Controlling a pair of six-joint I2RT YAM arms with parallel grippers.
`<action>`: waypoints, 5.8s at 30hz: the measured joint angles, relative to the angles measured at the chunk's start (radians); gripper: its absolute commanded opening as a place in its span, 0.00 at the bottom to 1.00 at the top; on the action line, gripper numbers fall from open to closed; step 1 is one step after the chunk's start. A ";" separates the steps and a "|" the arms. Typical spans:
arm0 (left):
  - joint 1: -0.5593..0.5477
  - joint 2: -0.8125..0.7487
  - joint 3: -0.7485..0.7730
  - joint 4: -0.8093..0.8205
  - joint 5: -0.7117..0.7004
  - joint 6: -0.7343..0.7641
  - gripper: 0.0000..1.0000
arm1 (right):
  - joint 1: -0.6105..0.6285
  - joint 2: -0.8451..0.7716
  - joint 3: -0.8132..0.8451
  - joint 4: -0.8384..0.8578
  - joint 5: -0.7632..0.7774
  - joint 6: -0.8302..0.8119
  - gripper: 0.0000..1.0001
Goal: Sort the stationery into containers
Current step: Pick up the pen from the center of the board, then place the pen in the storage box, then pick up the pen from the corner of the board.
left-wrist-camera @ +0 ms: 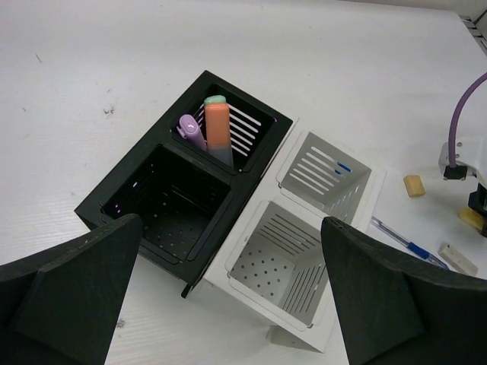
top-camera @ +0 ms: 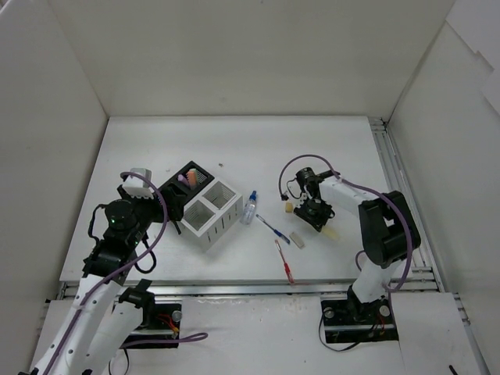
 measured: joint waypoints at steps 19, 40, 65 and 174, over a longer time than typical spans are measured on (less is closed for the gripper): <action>0.000 -0.126 -0.004 -0.032 -0.140 -0.099 1.00 | 0.282 -0.452 0.030 0.929 -0.200 0.211 0.00; 0.000 -0.174 -0.003 -0.148 -0.330 -0.260 1.00 | 0.532 0.222 0.365 1.399 -0.239 0.357 0.00; 0.000 -0.138 -0.003 -0.173 -0.335 -0.265 1.00 | 0.530 0.265 0.272 1.421 -0.113 0.467 0.71; -0.833 1.384 0.921 -0.536 0.611 1.238 0.00 | -0.140 -1.061 -0.164 0.140 0.364 0.893 0.98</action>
